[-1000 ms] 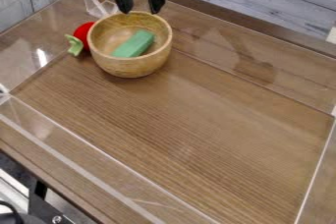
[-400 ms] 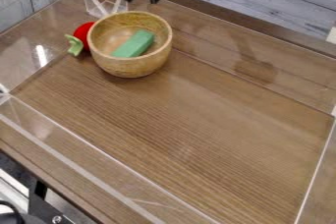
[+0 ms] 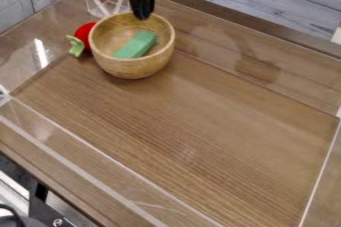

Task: Put the green block in the brown bowl

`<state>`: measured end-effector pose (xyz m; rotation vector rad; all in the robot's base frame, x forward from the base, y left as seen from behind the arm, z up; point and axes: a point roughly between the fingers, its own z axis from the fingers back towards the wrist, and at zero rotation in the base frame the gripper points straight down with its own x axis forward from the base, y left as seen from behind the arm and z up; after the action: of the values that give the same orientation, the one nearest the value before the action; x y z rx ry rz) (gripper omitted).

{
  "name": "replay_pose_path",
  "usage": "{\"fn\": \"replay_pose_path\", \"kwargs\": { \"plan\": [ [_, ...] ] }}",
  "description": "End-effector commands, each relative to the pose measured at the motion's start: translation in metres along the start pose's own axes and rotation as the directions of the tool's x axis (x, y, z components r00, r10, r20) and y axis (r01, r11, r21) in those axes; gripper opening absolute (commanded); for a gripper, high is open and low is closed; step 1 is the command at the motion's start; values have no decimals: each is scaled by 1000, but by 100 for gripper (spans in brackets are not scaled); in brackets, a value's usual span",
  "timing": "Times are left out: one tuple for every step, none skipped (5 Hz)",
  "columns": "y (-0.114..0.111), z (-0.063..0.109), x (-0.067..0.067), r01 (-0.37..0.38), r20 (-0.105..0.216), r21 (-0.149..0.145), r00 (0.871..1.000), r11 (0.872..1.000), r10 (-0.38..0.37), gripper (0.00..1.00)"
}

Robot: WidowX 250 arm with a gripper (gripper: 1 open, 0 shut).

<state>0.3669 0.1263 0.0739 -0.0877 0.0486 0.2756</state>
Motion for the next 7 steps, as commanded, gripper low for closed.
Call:
{"fn": "replay_pose_path", "kwargs": {
  "plan": [
    [6, 15, 8, -3, 58, 16, 998, 1000, 2, 100],
    [6, 15, 5, -32, 51, 13, 998, 999, 31, 100],
    [3, 23, 1, -57, 60, -3, 997, 998, 57, 100],
    [-4, 35, -2, -23, 73, -15, 997, 1000, 24, 100],
    [-11, 46, -5, 11, 86, -25, 996, 1000, -9, 100],
    [-14, 55, -9, -2, 94, -33, 996, 999, 5, 100],
    [-23, 58, -17, 58, 78, -35, 995, 998, -55, 100]
  ]
}}
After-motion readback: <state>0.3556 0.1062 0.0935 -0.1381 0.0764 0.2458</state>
